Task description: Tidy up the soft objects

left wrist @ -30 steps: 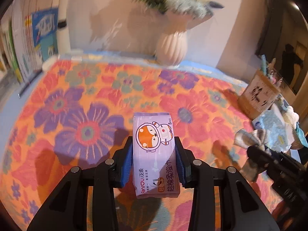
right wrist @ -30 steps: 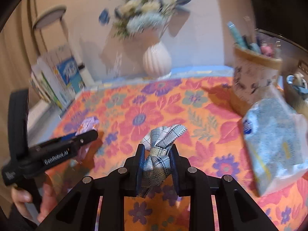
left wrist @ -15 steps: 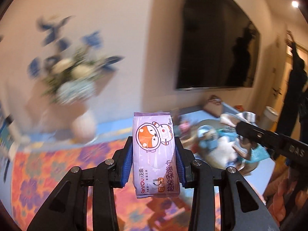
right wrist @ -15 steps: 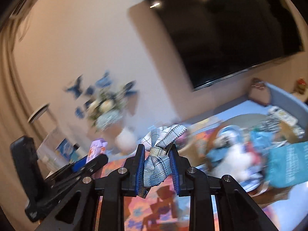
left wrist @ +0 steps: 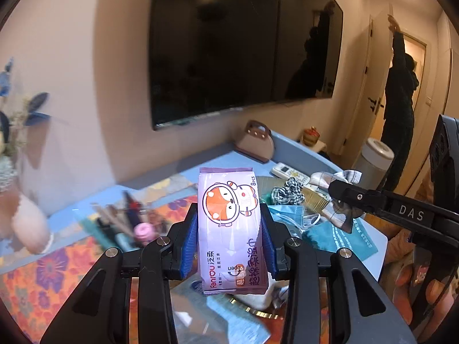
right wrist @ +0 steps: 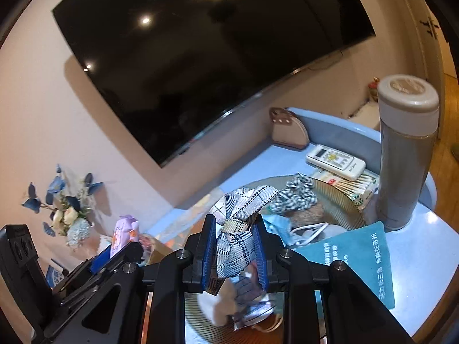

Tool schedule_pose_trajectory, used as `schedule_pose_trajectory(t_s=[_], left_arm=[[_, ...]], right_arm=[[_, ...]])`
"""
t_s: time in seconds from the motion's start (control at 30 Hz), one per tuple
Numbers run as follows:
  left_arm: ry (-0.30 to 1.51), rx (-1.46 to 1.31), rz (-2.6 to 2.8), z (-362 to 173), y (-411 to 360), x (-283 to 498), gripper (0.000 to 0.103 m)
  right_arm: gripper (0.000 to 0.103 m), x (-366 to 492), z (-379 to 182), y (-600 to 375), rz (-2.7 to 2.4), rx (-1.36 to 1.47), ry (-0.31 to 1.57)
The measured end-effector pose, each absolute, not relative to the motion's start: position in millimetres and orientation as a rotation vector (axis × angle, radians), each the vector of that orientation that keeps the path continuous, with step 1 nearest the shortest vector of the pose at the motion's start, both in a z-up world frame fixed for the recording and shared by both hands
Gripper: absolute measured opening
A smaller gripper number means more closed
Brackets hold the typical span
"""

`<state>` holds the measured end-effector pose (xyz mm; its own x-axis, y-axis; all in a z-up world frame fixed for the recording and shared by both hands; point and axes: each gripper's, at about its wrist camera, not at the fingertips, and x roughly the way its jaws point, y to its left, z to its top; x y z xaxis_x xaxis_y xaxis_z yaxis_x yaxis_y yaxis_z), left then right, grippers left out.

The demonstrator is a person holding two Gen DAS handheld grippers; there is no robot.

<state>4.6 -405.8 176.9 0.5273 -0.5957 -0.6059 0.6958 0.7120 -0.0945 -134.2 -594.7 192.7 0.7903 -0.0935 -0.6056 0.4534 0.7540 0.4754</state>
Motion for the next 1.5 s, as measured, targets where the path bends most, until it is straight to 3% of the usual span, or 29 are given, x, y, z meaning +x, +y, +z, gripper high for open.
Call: schedule_pose_trajectory(t_s=[0.13, 0.17, 0.2, 0.23, 0.27, 0.3, 0.5, 0.77, 0.87, 0.93, 1.27, 1.4, 1.5], left_arm=[[0.694, 0.158, -0.803, 163, -430, 11, 0.038], [0.703, 0.155, -0.806, 160, -434, 13, 0.04], [0.719, 0.15, -0.817, 155, -438, 16, 0.05], [0.733, 0.143, -0.831, 152, -439, 17, 0.063], [0.746, 0.136, -0.845, 149, -439, 17, 0.072], [0.75, 0.13, -0.85, 146, -437, 15, 0.08], [0.646, 0.245, -0.747, 150, -425, -13, 0.08], [0.535, 0.264, -0.701, 188, -381, -51, 0.08], [0.505, 0.251, -0.663, 198, -355, -63, 0.08], [0.502, 0.237, -0.642, 202, -339, -66, 0.08], [0.449, 0.212, -0.384, 246, -177, -78, 0.08], [0.425, 0.17, -0.208, 269, -103, -84, 0.087], [0.494, 0.057, -0.174, 267, -52, -82, 0.102]], right_arm=[[0.026, -125, 181, -600, -0.312, 0.651, 0.62], [0.033, -123, 177, -603, -0.319, 0.661, 0.64], [0.05, -121, 174, -604, -0.327, 0.677, 0.658], [0.058, -122, 168, -610, -0.348, 0.716, 0.689], [0.065, -124, 163, -614, -0.367, 0.746, 0.701], [0.065, -126, 160, -617, -0.381, 0.759, 0.705], [0.066, -149, 159, -620, -0.4, 0.793, 0.71], [0.067, -164, 200, -574, -0.323, 0.736, 0.651], [0.081, -163, 212, -549, -0.285, 0.705, 0.638], [0.084, -161, 217, -529, -0.257, 0.686, 0.63], [0.084, -125, 230, -389, -0.013, 0.545, 0.685], [0.085, -113, 231, -329, 0.088, 0.461, 0.69], [0.097, -117, 223, -290, 0.115, 0.403, 0.595]])
